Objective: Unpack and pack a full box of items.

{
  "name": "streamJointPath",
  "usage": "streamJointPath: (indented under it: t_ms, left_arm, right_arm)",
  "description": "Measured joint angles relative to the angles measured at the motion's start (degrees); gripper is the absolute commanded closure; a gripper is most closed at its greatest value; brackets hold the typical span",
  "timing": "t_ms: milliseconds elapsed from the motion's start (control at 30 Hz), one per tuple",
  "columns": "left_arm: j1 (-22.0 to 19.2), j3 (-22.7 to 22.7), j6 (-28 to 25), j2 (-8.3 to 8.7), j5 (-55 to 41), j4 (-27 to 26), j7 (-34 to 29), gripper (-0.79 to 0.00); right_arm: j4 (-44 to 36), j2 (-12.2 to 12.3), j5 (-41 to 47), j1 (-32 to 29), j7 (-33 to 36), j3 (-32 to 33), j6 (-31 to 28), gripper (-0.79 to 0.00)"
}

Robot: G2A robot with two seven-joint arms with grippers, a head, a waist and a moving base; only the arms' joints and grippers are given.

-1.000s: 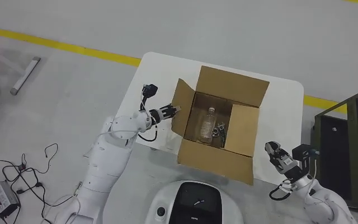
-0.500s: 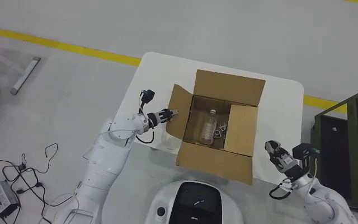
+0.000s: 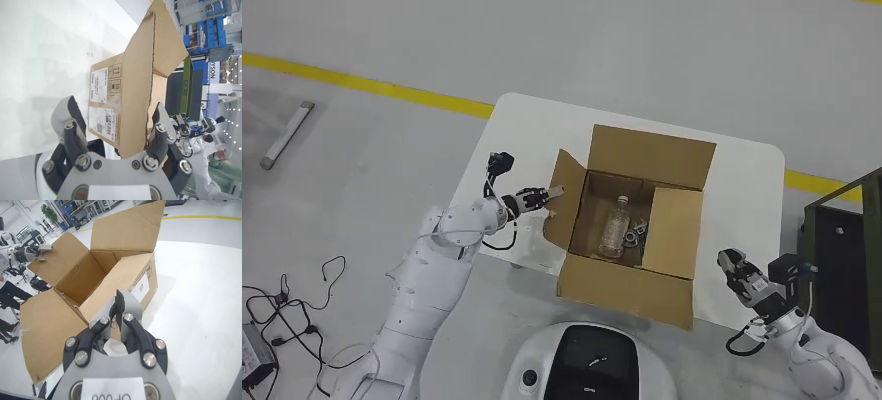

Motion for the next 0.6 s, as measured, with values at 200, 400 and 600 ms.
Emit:
streamJointPath:
  t_ms: [200, 400, 600]
  left_arm:
    - [0.6, -0.2, -0.8, 0.82, 8.6, -6.3, 1.8, -0.785]
    - [1.0, 2.2, -3.4, 1.39, 19.1, -10.4, 1.5, -0.785]
    - [1.2, 3.5, -5.0, 1.32, 16.8, -14.2, 1.7, -0.785]
  right_arm:
    - [-1.3, 0.1, 0.2, -0.5, 0.4, 0.8, 0.0, -0.037]
    - [-2.1, 0.1, 0.3, -0.9, 0.5, 1.1, 0.1, -0.028]
    - [-1.6, 0.0, 0.0, -1.2, 0.3, 1.0, 0.1, -0.012]
